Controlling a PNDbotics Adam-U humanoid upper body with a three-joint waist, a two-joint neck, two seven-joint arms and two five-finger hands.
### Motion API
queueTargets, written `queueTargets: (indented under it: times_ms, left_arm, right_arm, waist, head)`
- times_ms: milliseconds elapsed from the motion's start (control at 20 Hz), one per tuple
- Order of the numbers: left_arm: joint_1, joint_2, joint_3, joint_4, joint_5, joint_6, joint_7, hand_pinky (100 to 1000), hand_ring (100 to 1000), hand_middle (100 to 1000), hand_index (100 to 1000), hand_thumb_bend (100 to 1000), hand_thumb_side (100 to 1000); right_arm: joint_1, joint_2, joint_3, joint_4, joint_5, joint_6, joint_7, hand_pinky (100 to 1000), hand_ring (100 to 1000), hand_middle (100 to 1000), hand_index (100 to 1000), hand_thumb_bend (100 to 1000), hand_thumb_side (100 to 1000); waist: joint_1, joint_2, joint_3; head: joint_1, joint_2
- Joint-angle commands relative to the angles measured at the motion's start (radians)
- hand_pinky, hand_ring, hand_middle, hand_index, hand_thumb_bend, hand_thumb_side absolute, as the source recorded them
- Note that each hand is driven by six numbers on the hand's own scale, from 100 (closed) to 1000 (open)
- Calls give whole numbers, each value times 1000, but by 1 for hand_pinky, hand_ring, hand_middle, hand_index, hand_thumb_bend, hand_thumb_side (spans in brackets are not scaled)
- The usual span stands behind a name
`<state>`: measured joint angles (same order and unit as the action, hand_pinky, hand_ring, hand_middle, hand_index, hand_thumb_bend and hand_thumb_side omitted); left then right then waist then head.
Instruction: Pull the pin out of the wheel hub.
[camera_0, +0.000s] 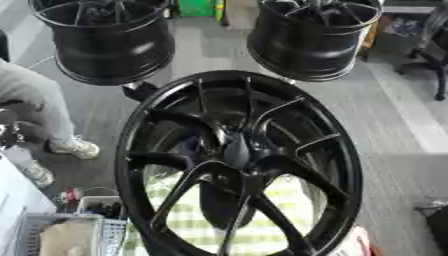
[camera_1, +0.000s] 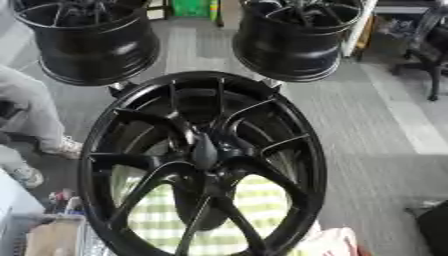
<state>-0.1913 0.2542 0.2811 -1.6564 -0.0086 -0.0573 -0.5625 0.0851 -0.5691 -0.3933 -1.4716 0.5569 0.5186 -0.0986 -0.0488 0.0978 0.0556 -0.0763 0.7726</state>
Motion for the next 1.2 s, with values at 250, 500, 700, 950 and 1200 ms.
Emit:
queueTargets:
  times_ms: [250,500,700,950,1200]
  left_arm:
    - [-3,8,6,-14,3,5,1,644,577,632,822,100,802]
    - [-2,-5,1,-21,4,8,-8,645,580,634,819,100,810]
    - [-5,-11,-4,-27,5,7,-17,646,586,636,817,100,809]
    - [-3,-20,-12,-32,5,7,-31,647,589,639,817,100,817]
    - [2,-32,-16,-34,2,2,-42,648,597,641,817,100,821]
  right_arm:
    - [-27,13,3,-169,-76,-69,-265,684,733,836,937,100,461]
    - [-51,90,63,-316,-185,-172,-441,642,665,779,909,100,546]
    - [-69,168,120,-374,-306,-268,-558,605,629,756,909,100,623]
    - [-77,243,191,-367,-388,-355,-608,587,608,738,904,100,652]
    - [-95,311,239,-338,-454,-427,-618,580,597,725,909,100,688]
  waist:
    - [7,-15,1]
    - [10,-11,10]
    - [14,-3,14]
    - [18,5,17]
    - [26,10,12]
  head:
    - [6,-3]
    - [1,-3]
    - [0,-3]
    - [-2,-3]
    - [16,-3]
